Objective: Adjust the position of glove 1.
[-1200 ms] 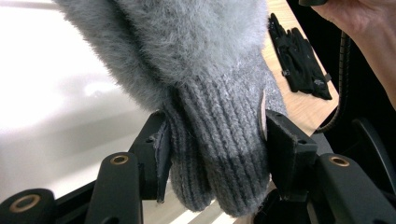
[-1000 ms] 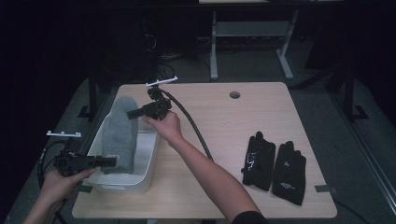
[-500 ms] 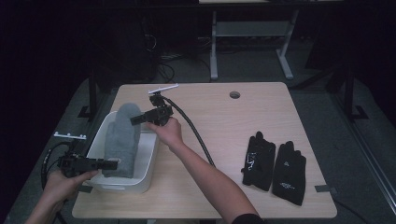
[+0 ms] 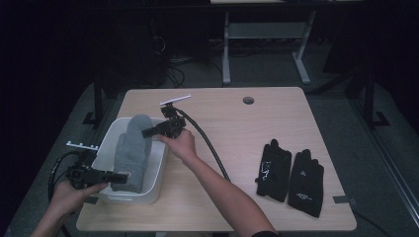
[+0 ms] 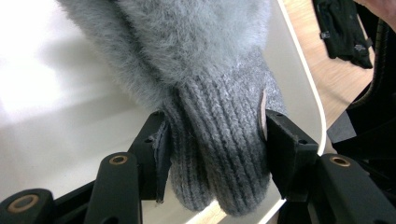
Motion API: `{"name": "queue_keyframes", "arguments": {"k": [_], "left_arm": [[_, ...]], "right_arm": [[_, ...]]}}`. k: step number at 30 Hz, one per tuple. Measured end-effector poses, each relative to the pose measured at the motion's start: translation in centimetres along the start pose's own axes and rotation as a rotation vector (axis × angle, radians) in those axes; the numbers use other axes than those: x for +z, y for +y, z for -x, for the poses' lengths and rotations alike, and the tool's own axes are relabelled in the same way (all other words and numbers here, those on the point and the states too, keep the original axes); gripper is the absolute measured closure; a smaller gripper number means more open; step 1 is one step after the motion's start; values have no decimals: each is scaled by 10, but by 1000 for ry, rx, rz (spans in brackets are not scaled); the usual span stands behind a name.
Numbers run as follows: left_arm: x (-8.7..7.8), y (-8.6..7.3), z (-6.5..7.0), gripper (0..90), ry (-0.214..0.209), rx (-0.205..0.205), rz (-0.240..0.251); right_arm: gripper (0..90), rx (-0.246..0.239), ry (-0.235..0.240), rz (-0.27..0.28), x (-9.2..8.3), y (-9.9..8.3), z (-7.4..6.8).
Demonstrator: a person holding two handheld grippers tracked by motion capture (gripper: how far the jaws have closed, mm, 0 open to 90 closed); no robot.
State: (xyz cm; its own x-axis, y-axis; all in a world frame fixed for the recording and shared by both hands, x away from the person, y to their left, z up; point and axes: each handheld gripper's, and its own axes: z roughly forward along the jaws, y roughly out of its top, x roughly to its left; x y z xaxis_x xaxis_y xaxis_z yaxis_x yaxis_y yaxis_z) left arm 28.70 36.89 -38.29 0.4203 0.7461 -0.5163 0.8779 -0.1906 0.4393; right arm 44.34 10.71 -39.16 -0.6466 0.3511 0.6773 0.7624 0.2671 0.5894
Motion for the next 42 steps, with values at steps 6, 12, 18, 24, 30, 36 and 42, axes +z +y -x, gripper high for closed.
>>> {"name": "queue_keyframes", "arguments": {"k": [6,12,18,24,30,36,42], "left_arm": [[3,-1,-2,448,27,4,-28],[3,-4,-4,390,70,-1,-57],[-1,-2,0,384,108,7,-36],[-4,2,4,388,107,25,-18],[-8,5,8,392,96,33,23],[-12,8,13,392,83,44,70],[-17,14,21,372,50,53,120]], "right_arm": [[745,-2,-11,-20,5,-2,2],[742,-12,-11,-40,12,-3,1],[652,-31,-63,-77,17,-3,2],[607,-29,-94,-61,6,1,6],[583,-28,-87,-37,-9,5,5],[535,-25,-53,-13,-21,8,4],[492,-18,-5,10,-31,10,3]]}}
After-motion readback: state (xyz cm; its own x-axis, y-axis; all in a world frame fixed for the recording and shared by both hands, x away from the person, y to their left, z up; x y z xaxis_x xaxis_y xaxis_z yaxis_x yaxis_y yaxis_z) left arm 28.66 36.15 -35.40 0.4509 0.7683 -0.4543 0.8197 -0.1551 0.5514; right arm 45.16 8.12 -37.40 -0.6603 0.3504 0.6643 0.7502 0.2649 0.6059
